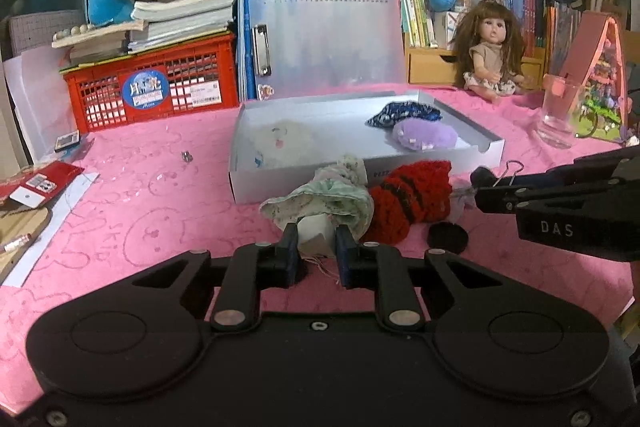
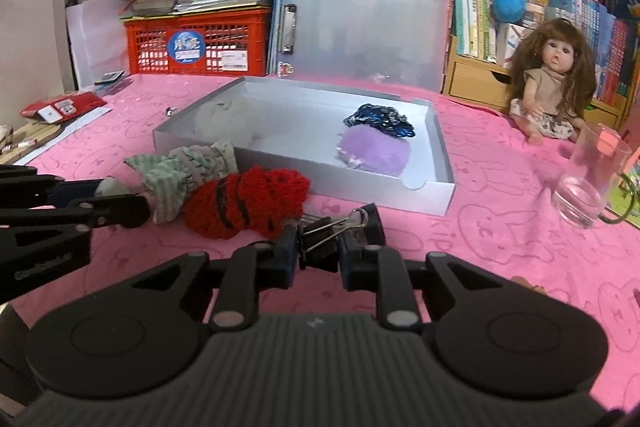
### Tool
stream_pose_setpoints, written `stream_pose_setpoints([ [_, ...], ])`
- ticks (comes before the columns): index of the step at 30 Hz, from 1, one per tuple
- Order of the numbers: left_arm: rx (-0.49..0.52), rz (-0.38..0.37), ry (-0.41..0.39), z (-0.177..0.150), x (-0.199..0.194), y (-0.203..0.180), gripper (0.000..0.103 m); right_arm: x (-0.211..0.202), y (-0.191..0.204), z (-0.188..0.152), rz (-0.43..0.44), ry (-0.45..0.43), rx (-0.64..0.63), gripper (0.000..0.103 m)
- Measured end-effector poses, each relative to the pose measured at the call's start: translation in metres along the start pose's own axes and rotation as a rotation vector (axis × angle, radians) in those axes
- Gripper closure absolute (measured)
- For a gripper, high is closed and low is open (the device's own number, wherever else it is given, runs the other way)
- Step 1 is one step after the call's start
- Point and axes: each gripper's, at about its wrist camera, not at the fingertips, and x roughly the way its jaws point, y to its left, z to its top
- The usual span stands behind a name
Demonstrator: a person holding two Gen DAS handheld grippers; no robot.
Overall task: Organize objects
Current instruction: 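Carry the white cloth with left tool into the box while right tool carries the clip there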
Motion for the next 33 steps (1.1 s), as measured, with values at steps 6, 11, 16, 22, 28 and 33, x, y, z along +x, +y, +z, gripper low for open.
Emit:
stream_pose_setpoints([
  [6,-0.010,-0.009,-0.044,0.014,-0.010,0.001,0.084,-0.005,-0.009,0.011,-0.004,-0.022,0.028,0.078],
  [11,-0.012,-0.015,-0.083,0.029,-0.017,0.003,0.085,-0.005,-0.019,0.023,-0.018,-0.034,0.057,0.078],
  [16,-0.017,-0.013,-0.120,0.044,-0.019,0.006,0.085,0.000,-0.029,0.034,-0.029,-0.037,0.087,0.078],
  [22,-0.039,-0.011,-0.136,0.061,-0.009,0.014,0.085,0.009,-0.040,0.043,-0.028,-0.039,0.129,0.078],
  [28,-0.074,-0.010,-0.104,0.073,0.020,0.024,0.085,0.023,-0.054,0.052,-0.026,-0.019,0.182,0.078],
  [33,-0.096,-0.011,-0.069,0.078,0.049,0.029,0.085,0.039,-0.066,0.057,-0.018,0.010,0.227,0.078],
])
